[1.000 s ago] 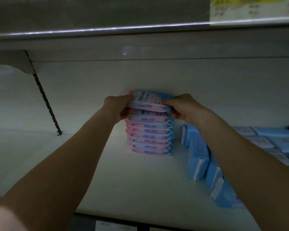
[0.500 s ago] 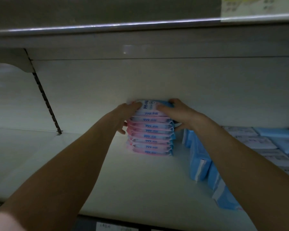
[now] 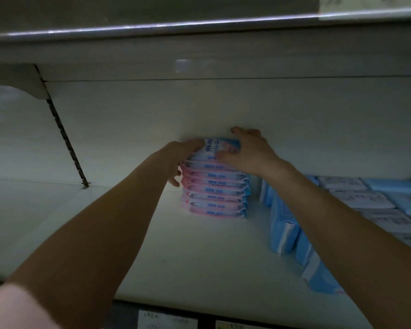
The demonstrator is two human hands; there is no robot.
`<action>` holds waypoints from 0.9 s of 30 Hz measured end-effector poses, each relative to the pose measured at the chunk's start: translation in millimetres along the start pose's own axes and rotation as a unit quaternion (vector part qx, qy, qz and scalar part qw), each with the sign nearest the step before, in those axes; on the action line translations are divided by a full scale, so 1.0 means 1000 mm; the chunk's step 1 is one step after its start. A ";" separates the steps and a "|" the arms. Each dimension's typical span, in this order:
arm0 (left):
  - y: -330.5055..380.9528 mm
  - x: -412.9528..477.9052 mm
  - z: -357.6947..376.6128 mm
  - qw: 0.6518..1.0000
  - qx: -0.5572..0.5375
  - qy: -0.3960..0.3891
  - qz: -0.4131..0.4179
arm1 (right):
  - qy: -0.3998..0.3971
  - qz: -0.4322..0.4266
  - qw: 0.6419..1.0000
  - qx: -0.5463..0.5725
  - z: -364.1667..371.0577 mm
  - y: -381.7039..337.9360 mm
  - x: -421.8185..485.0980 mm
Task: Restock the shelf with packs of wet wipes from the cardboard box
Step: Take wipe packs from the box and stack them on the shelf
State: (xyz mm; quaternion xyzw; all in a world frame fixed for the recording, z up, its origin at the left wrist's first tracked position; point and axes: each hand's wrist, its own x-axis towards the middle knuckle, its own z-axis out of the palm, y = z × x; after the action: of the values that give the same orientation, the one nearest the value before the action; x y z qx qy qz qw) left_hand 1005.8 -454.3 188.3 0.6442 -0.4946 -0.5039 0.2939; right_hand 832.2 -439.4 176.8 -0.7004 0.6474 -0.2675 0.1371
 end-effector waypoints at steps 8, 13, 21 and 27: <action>0.001 -0.009 -0.002 0.981 -0.097 0.145 0.083 | 0.001 -0.077 0.991 -0.106 0.004 -0.021 -0.003; -0.018 -0.039 -0.008 0.922 -0.267 0.241 0.145 | 0.058 -0.082 0.986 0.131 0.005 -0.063 -0.040; -0.121 -0.120 -0.040 0.851 -0.397 0.337 0.065 | -0.046 -0.083 0.926 0.366 0.074 -0.122 -0.134; -0.206 -0.186 -0.084 0.770 -0.446 0.454 0.030 | -0.169 -0.085 0.904 0.384 0.137 -0.172 -0.199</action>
State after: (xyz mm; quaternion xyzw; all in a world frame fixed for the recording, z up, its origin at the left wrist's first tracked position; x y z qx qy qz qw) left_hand 1154.8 -221.5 101.5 0.5794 -0.0418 -0.3075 0.7537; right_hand 1047.3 -244.4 117.8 -0.6802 0.3998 -0.3840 0.4796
